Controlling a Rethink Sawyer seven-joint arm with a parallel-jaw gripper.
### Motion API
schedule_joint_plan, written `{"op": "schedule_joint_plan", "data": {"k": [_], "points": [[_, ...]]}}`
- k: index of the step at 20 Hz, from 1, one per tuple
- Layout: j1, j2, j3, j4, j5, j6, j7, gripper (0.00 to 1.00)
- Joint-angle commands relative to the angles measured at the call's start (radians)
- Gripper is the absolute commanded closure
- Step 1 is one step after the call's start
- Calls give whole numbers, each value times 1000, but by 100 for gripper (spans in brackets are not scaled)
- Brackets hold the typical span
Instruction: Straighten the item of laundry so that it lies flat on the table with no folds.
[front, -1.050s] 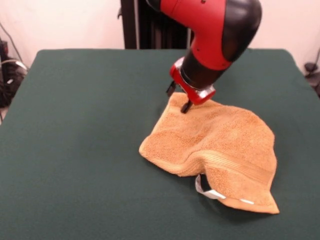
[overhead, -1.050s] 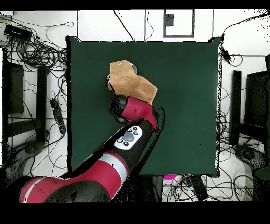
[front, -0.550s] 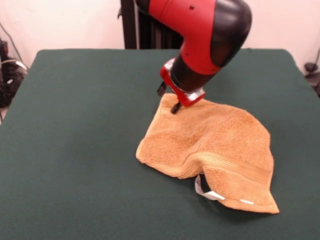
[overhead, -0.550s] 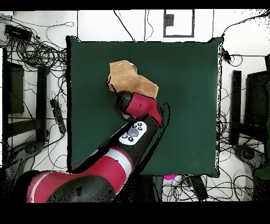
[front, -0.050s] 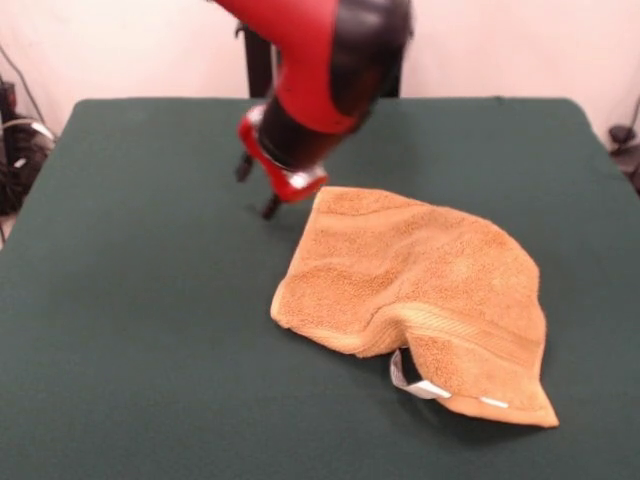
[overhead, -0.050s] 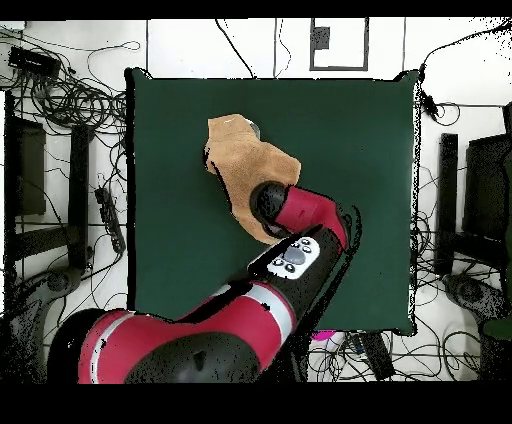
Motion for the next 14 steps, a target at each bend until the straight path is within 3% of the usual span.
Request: {"op": "schedule_joint_plan", "data": {"k": [1, 5, 14], "points": [[-36, -73, 164, 190, -88, -135, 8, 0], [-30, -151, 224, 229, -88, -81, 7, 0], [-57, -255, 371, 297, -88, -132, -11, 0]]}}
